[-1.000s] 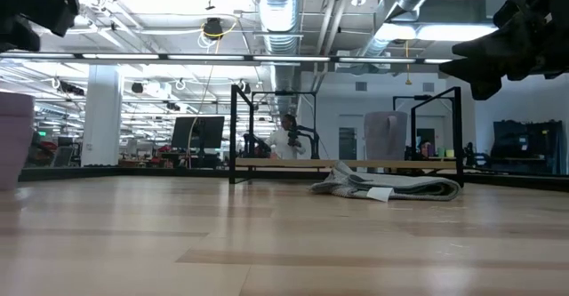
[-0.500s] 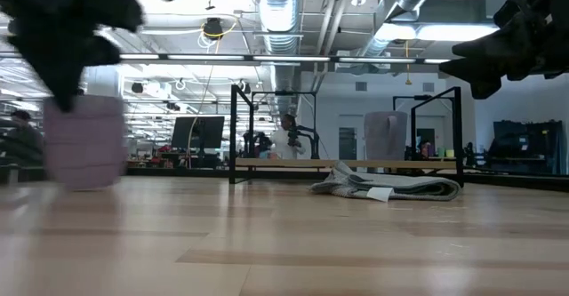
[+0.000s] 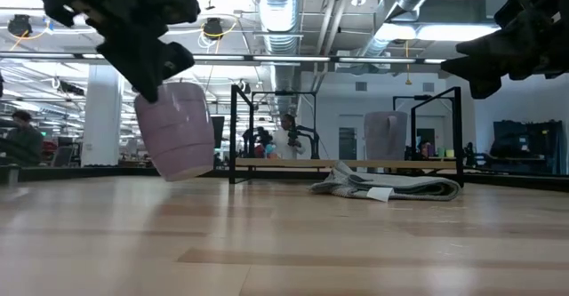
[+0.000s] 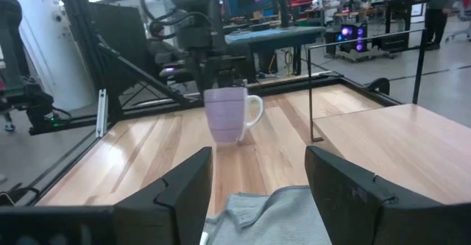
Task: Stack small to large cups/mugs on shelf
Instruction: Put the top purple mug on the shelf
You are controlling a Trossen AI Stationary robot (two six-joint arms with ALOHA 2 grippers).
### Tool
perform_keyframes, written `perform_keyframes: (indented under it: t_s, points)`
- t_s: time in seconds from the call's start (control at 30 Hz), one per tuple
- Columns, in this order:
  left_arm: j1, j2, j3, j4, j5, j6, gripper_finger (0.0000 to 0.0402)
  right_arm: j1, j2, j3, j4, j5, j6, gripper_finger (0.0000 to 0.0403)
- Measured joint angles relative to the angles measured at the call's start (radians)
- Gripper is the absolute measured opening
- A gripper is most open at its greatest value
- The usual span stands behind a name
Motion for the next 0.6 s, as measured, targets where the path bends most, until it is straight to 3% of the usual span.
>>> perform_keyframes:
  t_s: [0.17,0.6]
  points:
    - [0.044,0.000,0.000,0.002,-0.028,0.201,0.0000,0.000,0.000,0.000,0.000,-0.001,0.000,0.0240]
    - [0.018,0.000,0.000,-0.020,-0.015,0.709,0.0000,-0.001,0.000,0.000,0.000,0.003,0.000,0.0240]
